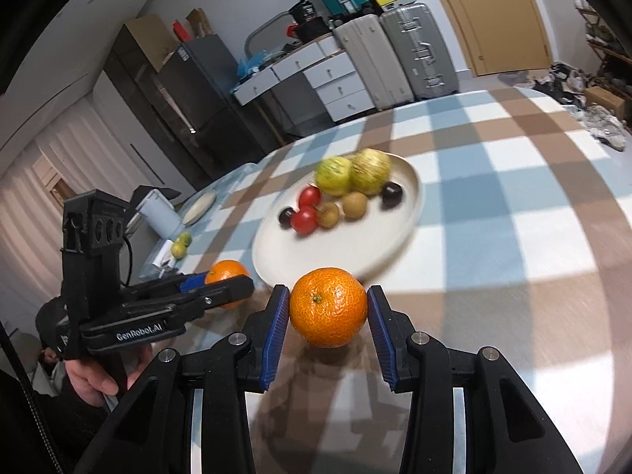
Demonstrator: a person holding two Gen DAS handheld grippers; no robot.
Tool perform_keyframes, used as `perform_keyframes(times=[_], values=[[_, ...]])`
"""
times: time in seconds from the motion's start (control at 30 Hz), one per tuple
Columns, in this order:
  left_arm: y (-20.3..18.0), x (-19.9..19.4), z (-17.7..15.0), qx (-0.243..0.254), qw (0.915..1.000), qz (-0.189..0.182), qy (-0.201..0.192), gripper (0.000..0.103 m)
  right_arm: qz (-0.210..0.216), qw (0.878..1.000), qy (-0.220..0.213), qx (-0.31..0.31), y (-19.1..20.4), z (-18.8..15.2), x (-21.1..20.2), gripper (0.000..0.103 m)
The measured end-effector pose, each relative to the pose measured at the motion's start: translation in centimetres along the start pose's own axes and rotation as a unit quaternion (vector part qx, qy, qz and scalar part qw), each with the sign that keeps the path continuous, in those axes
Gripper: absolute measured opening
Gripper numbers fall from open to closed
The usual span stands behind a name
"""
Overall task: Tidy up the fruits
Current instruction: 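Carry both oranges over the plate and lower them onto it, then open both tools and raise them away from the plate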
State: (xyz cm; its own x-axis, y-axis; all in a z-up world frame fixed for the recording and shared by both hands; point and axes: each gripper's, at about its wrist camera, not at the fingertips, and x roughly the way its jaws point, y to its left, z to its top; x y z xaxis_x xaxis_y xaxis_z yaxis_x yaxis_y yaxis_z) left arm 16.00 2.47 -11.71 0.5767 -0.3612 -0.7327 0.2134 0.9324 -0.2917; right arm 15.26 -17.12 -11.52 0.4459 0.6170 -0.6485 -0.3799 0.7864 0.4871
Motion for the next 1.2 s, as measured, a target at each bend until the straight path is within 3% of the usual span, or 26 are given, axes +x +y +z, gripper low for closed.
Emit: perform_keyframes(times=[0.3, 0.57, 1.2], values=[[2.6, 1.7, 3.1, -0.009, 0.9999, 0.003, -0.008, 0.038, 0.035, 0.999, 0.011, -0.012, 1.7, 4.3, 5.1, 0.041], [3.3, 3.6, 4.6, -0.007, 0.9999, -0.009, -0.006, 0.038, 0.029, 0.999, 0.014, -0.016, 1.9, 6.9, 7.7, 0.041], [3.9, 6.1, 4.7, -0.003, 0.9996, -0.026, 0.003, 0.038, 0.016, 0.999, 0.044, 0.001, 0.6, 6.3, 10.1, 0.041]])
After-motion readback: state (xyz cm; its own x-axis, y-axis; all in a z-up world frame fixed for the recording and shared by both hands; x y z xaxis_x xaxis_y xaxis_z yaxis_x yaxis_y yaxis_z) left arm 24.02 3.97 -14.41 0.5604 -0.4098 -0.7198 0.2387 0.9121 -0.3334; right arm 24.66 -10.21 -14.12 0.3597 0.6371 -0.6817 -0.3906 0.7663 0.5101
